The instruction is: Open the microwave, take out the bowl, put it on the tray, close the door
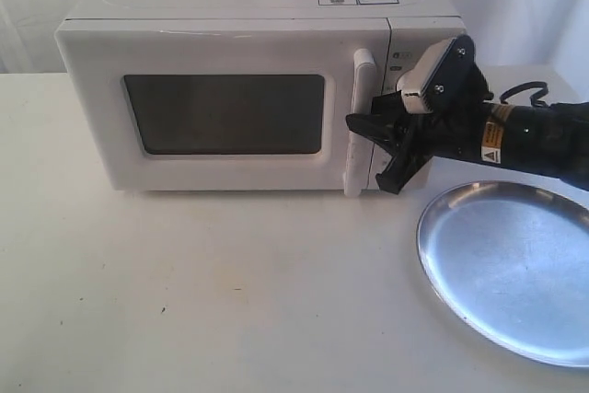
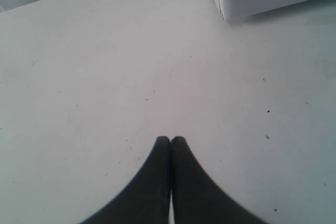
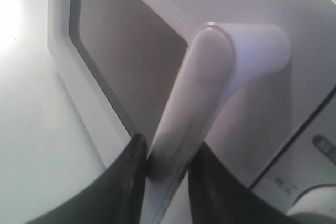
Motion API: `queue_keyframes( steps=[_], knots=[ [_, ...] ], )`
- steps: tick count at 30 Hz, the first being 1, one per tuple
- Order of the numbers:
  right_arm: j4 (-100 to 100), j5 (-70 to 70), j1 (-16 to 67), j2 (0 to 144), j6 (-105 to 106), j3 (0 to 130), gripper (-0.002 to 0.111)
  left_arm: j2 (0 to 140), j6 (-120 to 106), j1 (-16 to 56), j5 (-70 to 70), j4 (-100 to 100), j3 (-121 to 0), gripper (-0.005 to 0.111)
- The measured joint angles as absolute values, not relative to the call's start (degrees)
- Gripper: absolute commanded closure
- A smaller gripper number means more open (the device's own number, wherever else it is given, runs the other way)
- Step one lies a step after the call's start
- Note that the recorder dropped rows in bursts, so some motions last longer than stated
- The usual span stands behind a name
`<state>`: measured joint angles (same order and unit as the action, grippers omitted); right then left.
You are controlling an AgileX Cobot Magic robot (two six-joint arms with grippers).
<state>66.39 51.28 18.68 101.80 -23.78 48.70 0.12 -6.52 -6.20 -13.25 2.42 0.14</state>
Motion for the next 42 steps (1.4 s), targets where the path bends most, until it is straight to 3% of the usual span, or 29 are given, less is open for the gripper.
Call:
queue_keyframes(
  steps=[14, 17, 24, 31, 42],
  knots=[
    [71.1, 46.3, 19.3, 99.3, -25.4, 49.3, 0.108, 0.1, -6.5, -6.2, -13.3, 2.4, 0.1, 0.107],
    [89.9, 59.8, 20.7, 96.0, -28.1, 47.1, 0.108, 0.1, -6.5, -6.2, -13.3, 2.4, 0.1, 0.107],
    [91.2, 59.8, 21.0, 94.8, -34.9, 46.9, 0.108, 0.1, -6.5, -6.2, -13.3, 2.4, 0.1, 0.107],
    [97.5, 57.7, 21.0, 91.1, -47.1, 47.3, 0.076, 0.1, -6.5, -6.2, -13.3, 2.4, 0.1, 0.107],
    [101.3, 61.1, 20.6, 83.2, -71.8, 46.6, 0.076, 0.1, -6.5, -6.2, -13.3, 2.4, 0.1, 0.107]
  ],
)
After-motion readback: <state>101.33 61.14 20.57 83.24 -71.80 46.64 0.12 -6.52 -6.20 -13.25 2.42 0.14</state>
